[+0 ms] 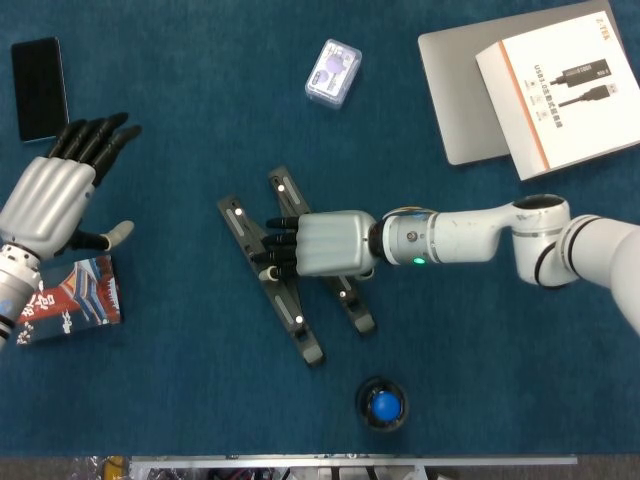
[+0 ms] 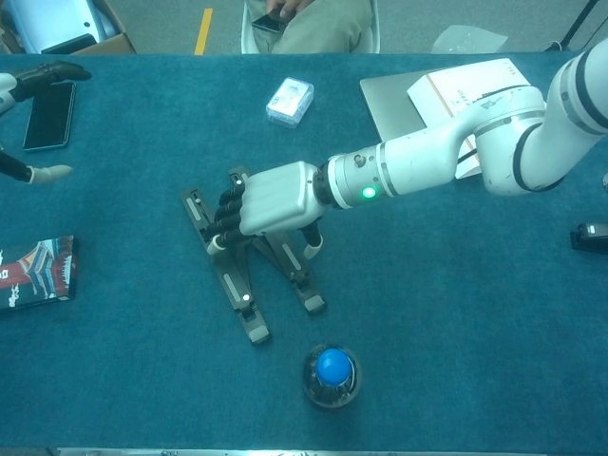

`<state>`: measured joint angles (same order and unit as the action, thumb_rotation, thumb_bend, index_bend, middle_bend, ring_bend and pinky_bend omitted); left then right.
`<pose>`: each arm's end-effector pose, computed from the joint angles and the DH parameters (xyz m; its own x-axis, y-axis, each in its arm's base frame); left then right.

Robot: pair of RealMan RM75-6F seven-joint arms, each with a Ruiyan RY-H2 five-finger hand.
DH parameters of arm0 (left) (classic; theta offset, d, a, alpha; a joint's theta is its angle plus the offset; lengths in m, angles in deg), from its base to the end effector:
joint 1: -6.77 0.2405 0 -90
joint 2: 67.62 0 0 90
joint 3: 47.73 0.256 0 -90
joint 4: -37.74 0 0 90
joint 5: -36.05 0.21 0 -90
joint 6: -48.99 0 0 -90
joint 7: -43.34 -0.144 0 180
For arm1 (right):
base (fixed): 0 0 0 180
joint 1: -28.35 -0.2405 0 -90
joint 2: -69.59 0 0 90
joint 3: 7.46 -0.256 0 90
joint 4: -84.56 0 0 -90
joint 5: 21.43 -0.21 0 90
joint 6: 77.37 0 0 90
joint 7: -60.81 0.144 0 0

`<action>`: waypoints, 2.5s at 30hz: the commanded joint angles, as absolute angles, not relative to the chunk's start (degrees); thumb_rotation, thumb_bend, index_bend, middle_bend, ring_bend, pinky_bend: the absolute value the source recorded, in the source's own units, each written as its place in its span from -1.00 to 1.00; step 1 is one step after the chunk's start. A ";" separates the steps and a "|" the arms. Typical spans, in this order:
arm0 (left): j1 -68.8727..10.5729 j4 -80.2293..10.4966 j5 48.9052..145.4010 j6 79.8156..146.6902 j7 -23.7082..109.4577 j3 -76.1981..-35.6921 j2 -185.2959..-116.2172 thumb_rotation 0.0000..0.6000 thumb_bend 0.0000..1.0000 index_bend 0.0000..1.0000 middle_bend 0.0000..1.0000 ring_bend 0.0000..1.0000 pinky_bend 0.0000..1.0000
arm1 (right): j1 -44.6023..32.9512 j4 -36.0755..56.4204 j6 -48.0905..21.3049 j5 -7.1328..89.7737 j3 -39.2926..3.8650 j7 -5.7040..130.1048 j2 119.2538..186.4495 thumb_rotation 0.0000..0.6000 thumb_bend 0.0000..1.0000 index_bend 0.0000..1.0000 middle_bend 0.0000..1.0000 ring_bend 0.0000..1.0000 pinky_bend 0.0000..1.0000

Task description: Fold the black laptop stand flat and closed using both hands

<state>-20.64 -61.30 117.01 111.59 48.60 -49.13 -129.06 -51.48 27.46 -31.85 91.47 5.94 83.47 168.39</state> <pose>-0.2358 0.2721 0.1120 0.3228 0.3027 0.8968 0.9320 -0.2666 -0.2455 -0.0341 -0.3406 -0.1129 0.8887 0.0474 0.4561 -0.0014 -0.9944 0.1060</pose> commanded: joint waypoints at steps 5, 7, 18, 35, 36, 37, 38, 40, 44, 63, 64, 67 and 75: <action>-20.35 -61.18 117.33 111.74 49.31 -49.42 -129.15 1.00 -0.50 -1.00 -1.00 -1.00 -1.00 | -51.99 28.22 -32.48 90.81 5.81 83.40 170.03 1.00 -1.00 -1.00 -1.00 -1.00 -0.95; -20.19 -61.13 117.49 111.87 49.64 -49.46 -129.06 1.00 -0.50 -1.00 -1.00 -1.00 -1.00 | -52.33 28.50 -32.73 90.70 5.73 83.40 170.58 1.00 -1.00 -1.00 -1.00 -1.00 -0.95; -19.35 -60.35 118.40 112.52 52.04 -49.56 -128.64 1.00 -0.50 -1.00 -1.00 -1.00 -1.00 | -54.37 27.86 -36.43 88.84 5.11 83.16 171.90 1.00 -1.00 -1.00 -1.00 -1.00 -0.95; -18.68 -59.43 119.23 112.83 54.03 -49.68 -128.67 1.00 -0.50 -1.00 -1.00 -1.00 -1.00 | -55.89 27.49 -36.54 88.14 4.66 82.29 172.87 1.00 -1.00 -1.00 -1.00 -1.00 -0.95; -18.63 -59.42 119.24 112.87 54.13 -49.70 -128.65 1.00 -0.50 -1.00 -1.00 -1.00 -1.00 | -56.09 27.56 -36.60 88.20 4.71 82.37 172.98 1.00 -1.00 -1.00 -1.00 -1.00 -0.95; -18.60 -59.42 119.24 112.89 54.25 -49.72 -128.65 1.00 -0.50 -1.00 -1.00 -1.00 -1.00 | -56.26 27.62 -36.68 88.26 4.75 82.40 173.08 1.00 -1.00 -1.00 -1.00 -1.00 -0.95; -18.57 -59.45 119.25 112.90 54.36 -49.75 -128.62 1.00 -0.50 -1.00 -1.00 -1.00 -1.00 | -56.41 27.67 -36.67 88.29 4.76 82.49 173.20 1.00 -1.00 -1.00 -1.00 -1.00 -0.95; -18.49 -59.50 119.37 113.04 54.50 -49.79 -128.58 1.00 -0.50 -1.00 -1.00 -1.00 -1.00 | -56.72 27.87 -36.69 88.37 4.82 82.76 173.51 1.00 -1.00 -1.00 -1.00 -1.00 -0.95; -18.28 -59.65 119.49 113.31 54.76 -49.85 -128.43 1.00 -0.50 -1.00 -1.00 -1.00 -1.00 | -57.28 28.28 -36.75 88.59 5.07 83.26 174.17 1.00 -1.00 -1.00 -1.00 -1.00 -0.95; -17.66 -59.56 119.94 113.80 55.86 -49.97 -128.03 1.00 -0.50 -1.00 -1.00 -1.00 -1.00 | -58.11 29.60 -36.04 87.66 5.06 85.86 176.03 1.00 -1.00 -1.00 -0.66 -1.00 -0.95; -17.63 -59.53 119.98 113.81 55.92 -49.97 -128.01 1.00 -0.50 -1.00 -1.00 -1.00 -1.00 | -58.11 29.66 -35.92 87.67 5.10 85.99 176.09 1.00 -1.00 -1.00 -0.64 -1.00 -0.95; -17.64 -59.33 119.95 113.72 56.12 -50.02 -128.06 1.00 -0.50 -1.00 -1.00 -1.00 -1.00 | -58.12 29.86 -35.61 87.75 5.29 86.36 176.18 1.00 -1.00 -1.00 -0.56 -1.00 -0.95; -17.61 -59.20 120.09 113.61 56.26 -50.03 -128.22 1.00 -0.50 -1.00 -1.00 -1.00 -1.00 | -57.79 29.90 -34.81 87.52 5.40 86.68 176.13 1.00 -1.00 -1.00 -0.41 -0.97 -0.95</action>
